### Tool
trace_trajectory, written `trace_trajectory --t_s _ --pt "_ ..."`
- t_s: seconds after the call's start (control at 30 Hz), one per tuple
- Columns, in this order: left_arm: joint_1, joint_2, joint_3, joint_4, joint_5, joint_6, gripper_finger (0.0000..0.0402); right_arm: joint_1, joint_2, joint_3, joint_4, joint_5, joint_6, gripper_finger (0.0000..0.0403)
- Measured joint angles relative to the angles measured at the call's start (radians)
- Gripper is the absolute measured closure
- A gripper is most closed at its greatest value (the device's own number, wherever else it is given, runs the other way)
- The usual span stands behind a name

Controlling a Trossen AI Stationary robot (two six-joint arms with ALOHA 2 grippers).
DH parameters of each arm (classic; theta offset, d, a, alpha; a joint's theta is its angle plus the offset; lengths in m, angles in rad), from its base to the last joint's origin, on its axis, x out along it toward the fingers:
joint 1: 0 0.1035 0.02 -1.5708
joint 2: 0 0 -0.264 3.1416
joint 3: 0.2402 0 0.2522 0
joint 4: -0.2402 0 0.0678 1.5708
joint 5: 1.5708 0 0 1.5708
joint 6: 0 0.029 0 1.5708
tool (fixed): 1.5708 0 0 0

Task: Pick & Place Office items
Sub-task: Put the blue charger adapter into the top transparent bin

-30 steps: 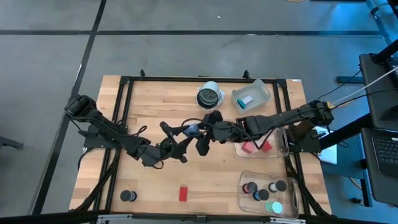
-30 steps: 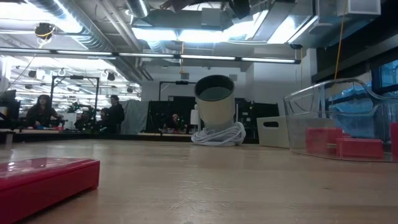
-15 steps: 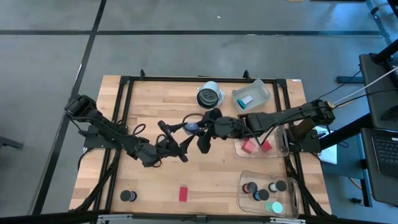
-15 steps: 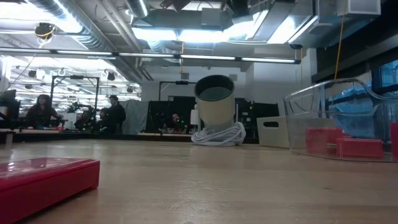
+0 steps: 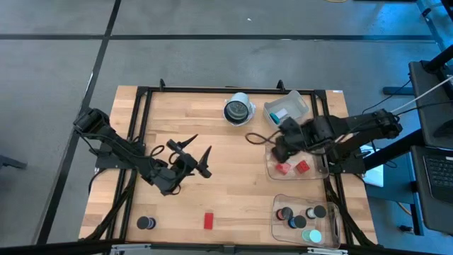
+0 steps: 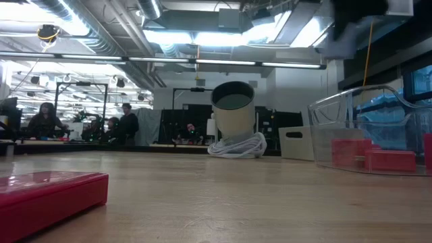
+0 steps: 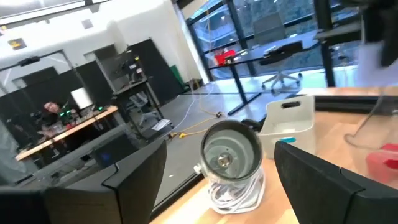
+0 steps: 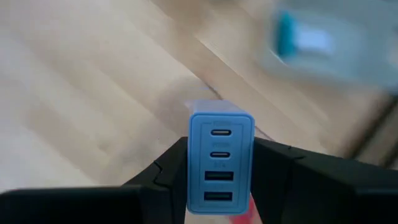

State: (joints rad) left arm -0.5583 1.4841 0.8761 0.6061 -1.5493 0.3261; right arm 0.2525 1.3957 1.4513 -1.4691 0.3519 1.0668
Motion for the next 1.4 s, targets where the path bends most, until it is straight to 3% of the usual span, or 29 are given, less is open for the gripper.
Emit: trace_trajectory --t_s 0.07,0.27,0.47,0.63,0.9,1.13,1.4 --pt "0.002 0.001 0.000 -0.016 -0.015 -0.025 0.0105 0.032 0.001 -0.001 -0.110 0.003 0.103 0.0281" --pt "0.006 0.000 0.000 -0.040 -0.022 -0.029 0.0105 0.072 0.009 -0.090 -0.072 -0.020 0.153 0.0281" --pt "0.003 0.001 0.000 -0.082 -0.021 -0.053 0.0105 0.064 0.013 -0.278 -0.078 -0.135 0.225 0.0281" --pt "0.004 0.000 0.000 -0.087 -0.022 -0.061 0.0105 0.063 0.013 -0.401 0.052 -0.206 0.242 0.0281" --pt "0.003 0.000 0.000 -0.087 -0.022 -0.079 0.0105 0.062 0.013 -0.519 0.237 -0.211 0.235 0.0281" --pt "0.003 0.000 0.000 -0.087 -0.022 -0.079 0.0105 0.061 0.013 -0.582 0.363 -0.196 0.235 0.0281" --pt "0.004 0.000 -0.001 -0.087 -0.022 -0.079 0.0105 0.061 0.013 -0.602 0.386 -0.188 0.232 0.0281"
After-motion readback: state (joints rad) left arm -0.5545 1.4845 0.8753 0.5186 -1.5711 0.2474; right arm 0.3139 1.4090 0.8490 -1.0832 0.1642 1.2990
